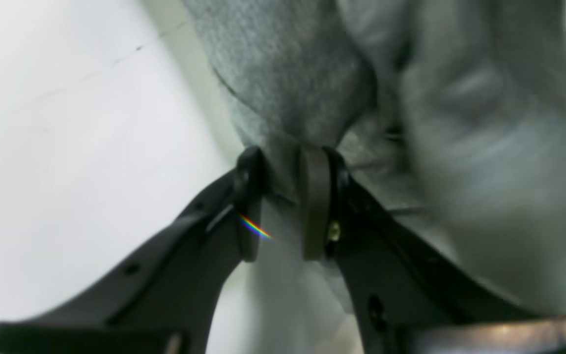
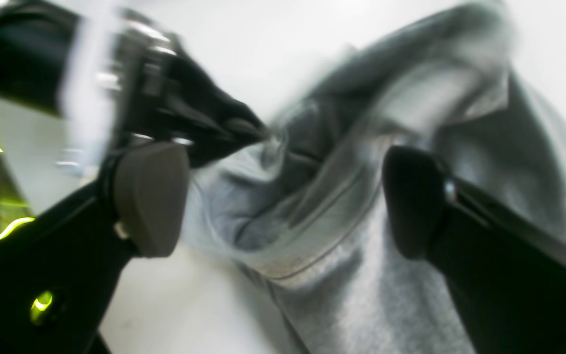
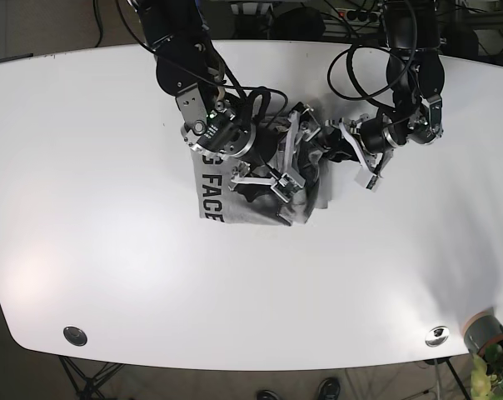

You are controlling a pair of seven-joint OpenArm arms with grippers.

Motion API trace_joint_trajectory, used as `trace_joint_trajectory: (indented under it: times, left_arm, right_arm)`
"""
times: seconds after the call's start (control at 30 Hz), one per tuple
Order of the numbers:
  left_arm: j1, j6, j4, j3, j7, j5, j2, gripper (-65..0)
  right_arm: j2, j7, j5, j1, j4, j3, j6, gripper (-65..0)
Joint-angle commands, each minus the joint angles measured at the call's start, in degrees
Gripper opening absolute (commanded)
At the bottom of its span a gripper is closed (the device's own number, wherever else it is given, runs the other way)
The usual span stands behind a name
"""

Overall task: Fold the T-shirt properly
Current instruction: 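Fold the strip in half with both grippers, bringing ends together, then rotate the folded grey shirt with both grippers on the table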

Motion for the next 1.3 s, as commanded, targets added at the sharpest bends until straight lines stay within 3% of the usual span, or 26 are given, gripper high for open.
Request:
trace_joint_trajectory:
  times: [0.0, 0.2, 0.5, 0.73, 0.9, 1.07, 1.13, 1.27]
  left_arm:
    - [-0.53, -0.30, 0.65, -0.06, 0.19, 0.05, -0.53, -53.6]
    - [-0.53, -0.48, 1.09, -0.15, 0.19, -0.21, -0.53, -53.6]
    - [0.00, -0.48, 9.44, -0.59, 0.37, -0.21, -1.76, -53.6]
    - [4.31, -0.48, 24.30, -3.84, 0.37, 0.14, -3.96, -53.6]
    - [4.22, -0.04, 28.08, -0.68, 0.37, 0.14, -6.69, -53.6]
    - [1.49, 0.14, 27.99, 4.95, 0.37, 0.14, -6.33, -53.6]
    - [0.70, 2.42, 27.82, 7.59, 0.19, 0.58, -6.25, -53.6]
    - [-0.97, 7.17, 26.06, 11.63, 0.11, 7.17, -2.38, -53.6]
  right_arm:
    - [-0.19, 1.51, 1.93, 0.33, 3.03, 0.35, -0.11, -5.4]
    - [0.77, 1.51, 6.50, -0.47, 3.90, 5.62, 0.07, -6.3]
    - [3.85, 1.51, 11.95, -0.47, 3.90, 11.42, 0.07, -20.3]
    - [4.90, 1.60, 12.13, 1.38, 0.74, 16.96, -0.19, -38.7]
    - [4.90, 1.60, 12.04, 3.93, -4.45, 20.48, -0.37, -51.4]
    - [4.90, 1.60, 12.04, 7.10, -8.14, 22.68, -0.46, -53.4]
    - [4.90, 1.60, 12.04, 8.33, -9.46, 22.94, -0.46, -53.4]
    - [5.17, 1.95, 11.87, 10.26, -13.50, 23.03, -0.46, -53.4]
